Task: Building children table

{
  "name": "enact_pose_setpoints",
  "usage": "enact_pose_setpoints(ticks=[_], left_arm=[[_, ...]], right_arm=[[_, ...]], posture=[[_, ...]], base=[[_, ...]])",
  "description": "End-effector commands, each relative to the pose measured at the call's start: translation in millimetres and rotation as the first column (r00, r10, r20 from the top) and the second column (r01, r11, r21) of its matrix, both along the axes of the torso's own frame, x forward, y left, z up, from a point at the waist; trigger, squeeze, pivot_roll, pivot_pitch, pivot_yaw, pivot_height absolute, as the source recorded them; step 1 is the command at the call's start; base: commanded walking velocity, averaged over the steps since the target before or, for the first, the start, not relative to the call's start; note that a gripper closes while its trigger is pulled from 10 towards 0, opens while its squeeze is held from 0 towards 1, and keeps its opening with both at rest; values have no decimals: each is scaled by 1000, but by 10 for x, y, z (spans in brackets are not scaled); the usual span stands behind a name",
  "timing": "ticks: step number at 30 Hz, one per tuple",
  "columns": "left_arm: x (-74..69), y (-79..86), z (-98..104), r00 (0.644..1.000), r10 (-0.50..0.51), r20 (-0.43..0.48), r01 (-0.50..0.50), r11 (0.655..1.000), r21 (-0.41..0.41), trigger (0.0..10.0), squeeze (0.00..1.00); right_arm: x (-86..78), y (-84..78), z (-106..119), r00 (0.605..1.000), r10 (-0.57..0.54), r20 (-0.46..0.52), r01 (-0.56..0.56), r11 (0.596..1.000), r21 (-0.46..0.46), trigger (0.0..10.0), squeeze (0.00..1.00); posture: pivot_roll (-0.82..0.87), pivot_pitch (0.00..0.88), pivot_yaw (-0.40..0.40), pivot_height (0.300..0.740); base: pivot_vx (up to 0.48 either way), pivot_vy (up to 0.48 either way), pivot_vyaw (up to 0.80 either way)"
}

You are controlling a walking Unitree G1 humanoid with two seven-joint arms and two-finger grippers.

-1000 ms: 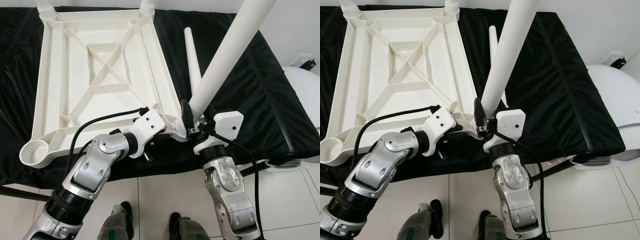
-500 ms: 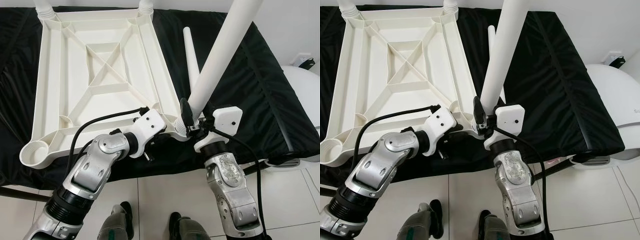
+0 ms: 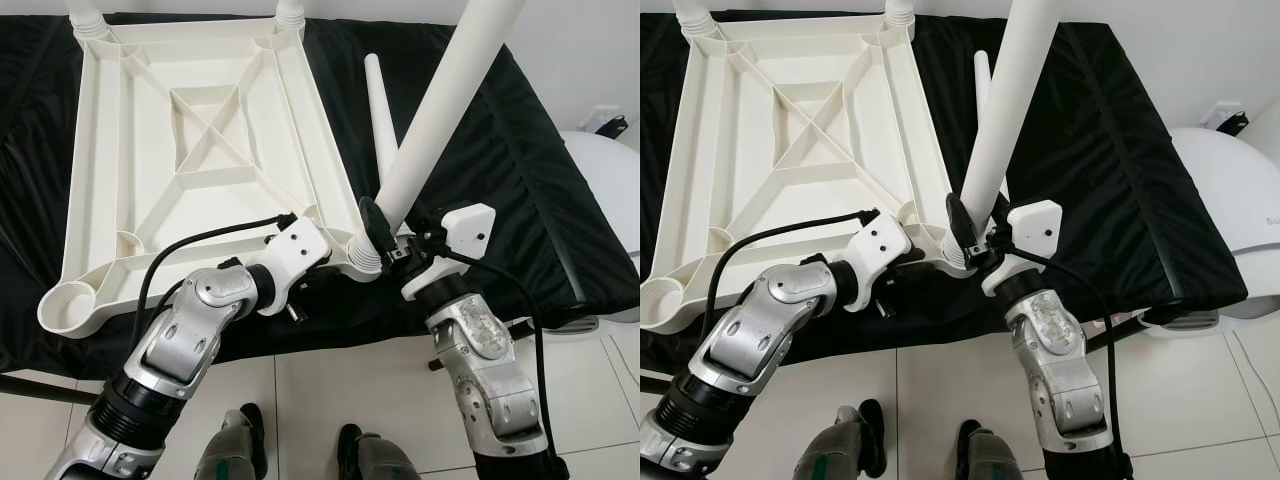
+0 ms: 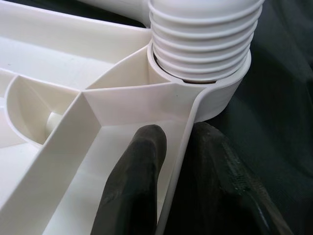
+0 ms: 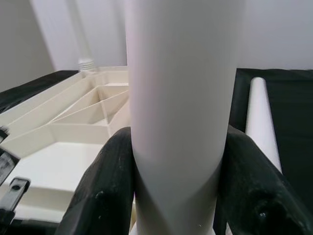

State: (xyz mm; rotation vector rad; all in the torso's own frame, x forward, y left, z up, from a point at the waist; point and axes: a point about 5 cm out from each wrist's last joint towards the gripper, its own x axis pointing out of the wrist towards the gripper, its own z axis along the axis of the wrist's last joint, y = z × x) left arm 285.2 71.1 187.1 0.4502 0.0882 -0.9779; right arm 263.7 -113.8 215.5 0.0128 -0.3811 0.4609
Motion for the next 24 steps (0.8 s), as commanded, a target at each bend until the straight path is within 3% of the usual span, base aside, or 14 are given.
enact_pose_setpoints(ticks=[1, 10, 12, 18, 24], left_arm=[[-56, -76, 108, 997, -68, 31, 69, 997, -32, 10000, 0], [-67, -71, 108, 998, -62, 29, 63, 997, -36, 10000, 0], [-67, -71, 108, 998, -62, 29, 63, 997, -36, 10000, 0], [-87, -73, 113, 998, -60, 28, 61, 997, -39, 10000, 0], [-100, -70, 114, 998, -58, 26, 59, 997, -41, 10000, 0]], right_arm=[[69, -153, -212, 993, -44, -107, 40, 999, -36, 10000, 0], [188, -210, -243, 979, 148, -138, -160, 984, -78, 10000, 0], [188, -210, -243, 979, 148, -138, -160, 984, -78, 10000, 0], [273, -252, -253, 932, 324, -161, -344, 932, -115, 10000, 0], [325, -292, -267, 883, 426, -198, -456, 878, -144, 10000, 0]], posture=[[-47, 274, -41, 740], [-43, 281, -42, 740], [-43, 281, -42, 740], [-38, 286, -44, 740], [-35, 291, -48, 740]], base=[[0, 0, 0], [0, 0, 0], [0, 0, 0], [0, 0, 0], [0, 0, 0]])
